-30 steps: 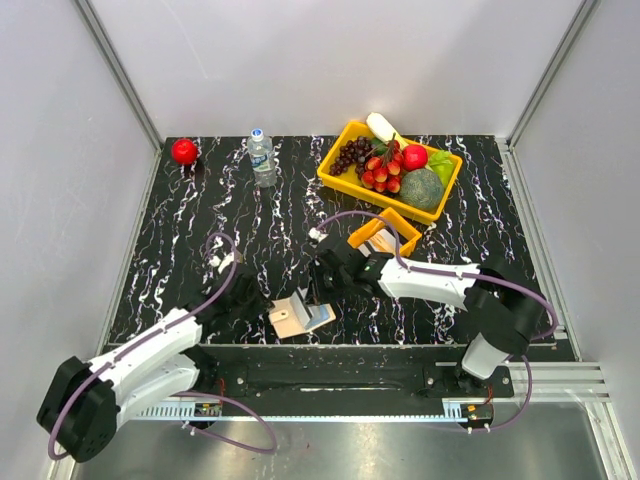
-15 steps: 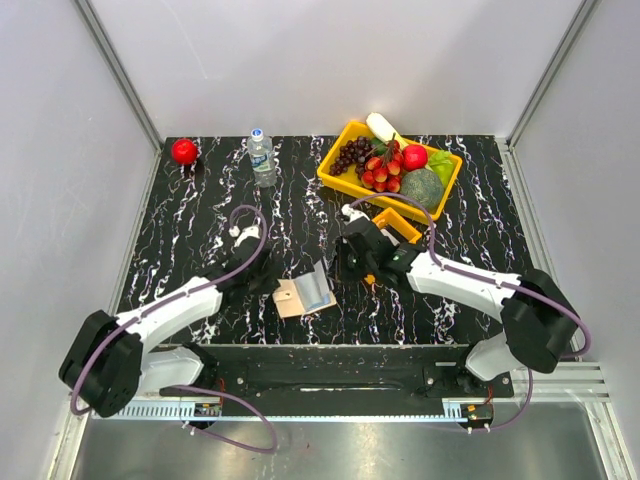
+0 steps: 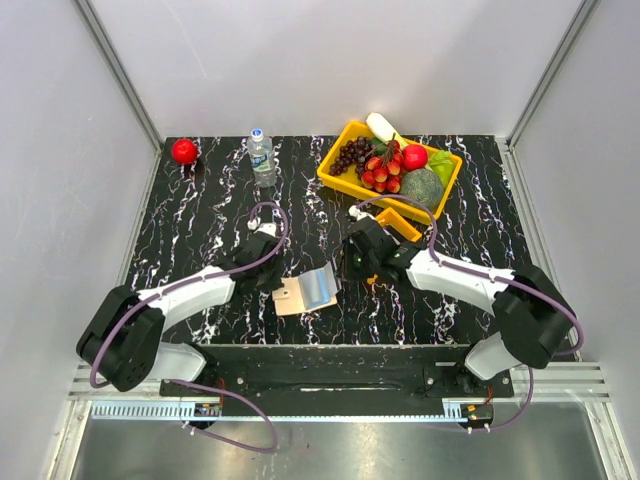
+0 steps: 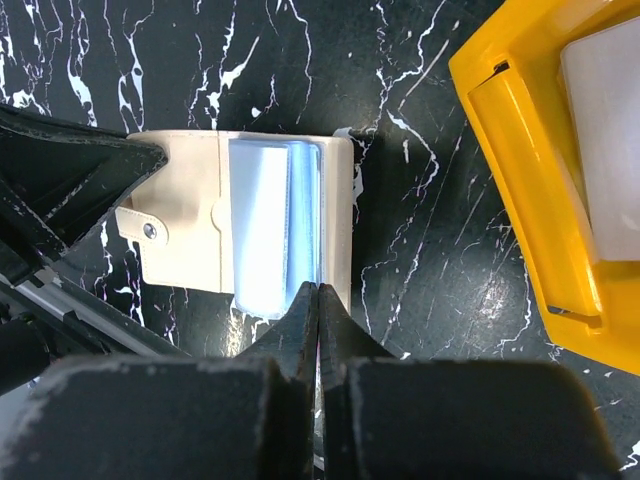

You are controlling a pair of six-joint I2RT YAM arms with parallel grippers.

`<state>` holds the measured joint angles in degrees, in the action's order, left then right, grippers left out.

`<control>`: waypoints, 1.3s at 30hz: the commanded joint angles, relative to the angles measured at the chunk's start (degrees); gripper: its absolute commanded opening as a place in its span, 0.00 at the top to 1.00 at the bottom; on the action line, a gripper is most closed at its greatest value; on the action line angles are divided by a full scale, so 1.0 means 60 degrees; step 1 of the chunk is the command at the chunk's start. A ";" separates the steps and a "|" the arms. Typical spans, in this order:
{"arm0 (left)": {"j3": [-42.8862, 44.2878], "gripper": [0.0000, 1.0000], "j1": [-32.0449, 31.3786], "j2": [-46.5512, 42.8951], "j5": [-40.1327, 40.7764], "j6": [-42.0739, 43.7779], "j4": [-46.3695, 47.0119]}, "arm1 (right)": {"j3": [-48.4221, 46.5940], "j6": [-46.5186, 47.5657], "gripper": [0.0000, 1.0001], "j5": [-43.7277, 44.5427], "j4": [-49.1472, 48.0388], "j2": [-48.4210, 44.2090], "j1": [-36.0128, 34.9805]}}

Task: Put the credit cards into the card holder
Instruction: Open the card holder at the center of the board, then turn over the card slot in the card holder.

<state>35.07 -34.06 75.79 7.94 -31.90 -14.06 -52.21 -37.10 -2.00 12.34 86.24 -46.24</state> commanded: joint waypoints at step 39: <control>0.0659 1.00 0.0081 0.0655 -0.0504 0.0498 0.0630 | 0.0190 -0.0115 1.00 -0.1541 -0.0987 0.0218 0.0324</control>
<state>36.75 -33.80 79.31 6.46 -28.86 -12.45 -50.17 -37.60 -8.21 9.08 89.01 -44.56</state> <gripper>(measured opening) 0.032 0.007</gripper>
